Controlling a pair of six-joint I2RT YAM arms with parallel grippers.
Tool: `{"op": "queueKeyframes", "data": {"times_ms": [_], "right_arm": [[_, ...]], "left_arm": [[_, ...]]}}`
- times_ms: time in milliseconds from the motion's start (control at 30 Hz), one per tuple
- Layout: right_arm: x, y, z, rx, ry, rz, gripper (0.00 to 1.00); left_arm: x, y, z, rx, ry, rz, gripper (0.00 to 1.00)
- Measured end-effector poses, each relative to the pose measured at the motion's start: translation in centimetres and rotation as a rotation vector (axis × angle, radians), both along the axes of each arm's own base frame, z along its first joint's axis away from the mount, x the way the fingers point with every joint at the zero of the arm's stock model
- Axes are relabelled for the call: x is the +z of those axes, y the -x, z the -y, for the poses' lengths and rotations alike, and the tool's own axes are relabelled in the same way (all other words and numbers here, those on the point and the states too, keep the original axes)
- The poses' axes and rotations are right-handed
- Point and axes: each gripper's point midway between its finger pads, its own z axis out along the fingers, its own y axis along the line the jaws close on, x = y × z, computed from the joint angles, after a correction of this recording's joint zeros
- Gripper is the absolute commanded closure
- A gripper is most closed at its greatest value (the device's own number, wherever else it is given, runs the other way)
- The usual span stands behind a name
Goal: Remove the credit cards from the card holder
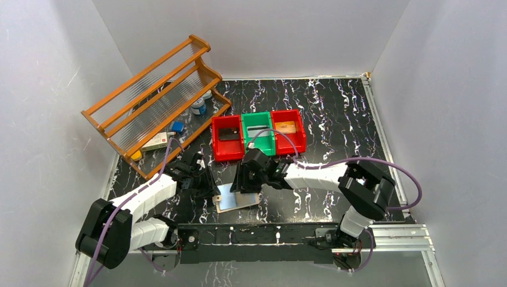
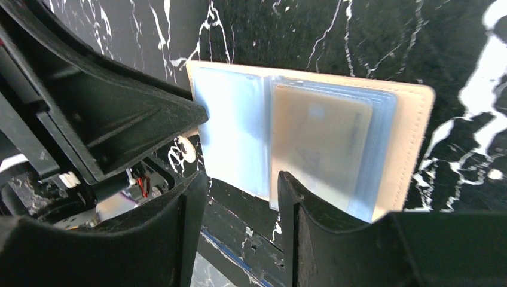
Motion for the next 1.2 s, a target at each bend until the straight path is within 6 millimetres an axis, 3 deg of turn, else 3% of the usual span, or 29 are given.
{"op": "queueKeyframes", "data": {"times_ms": [200,467,667,1200], "right_arm": [[1.3,-1.4,1.0,-0.042,0.089,0.054,0.42],[-0.4,-0.8,2.8,-0.049,0.233,0.047,0.41],[-1.9,-0.4,2.9,-0.031,0.279,0.026,0.41],[-0.2,-0.9,2.8,-0.016,0.343,0.093,0.4]], "left_arm": [[0.0,0.0,0.0,0.0,0.0,0.0,0.69],[0.0,0.0,0.0,0.0,0.0,0.0,0.69],[0.0,0.0,0.0,0.0,0.0,0.001,0.69],[0.1,0.1,0.0,-0.003,0.005,-0.001,0.7]]}}
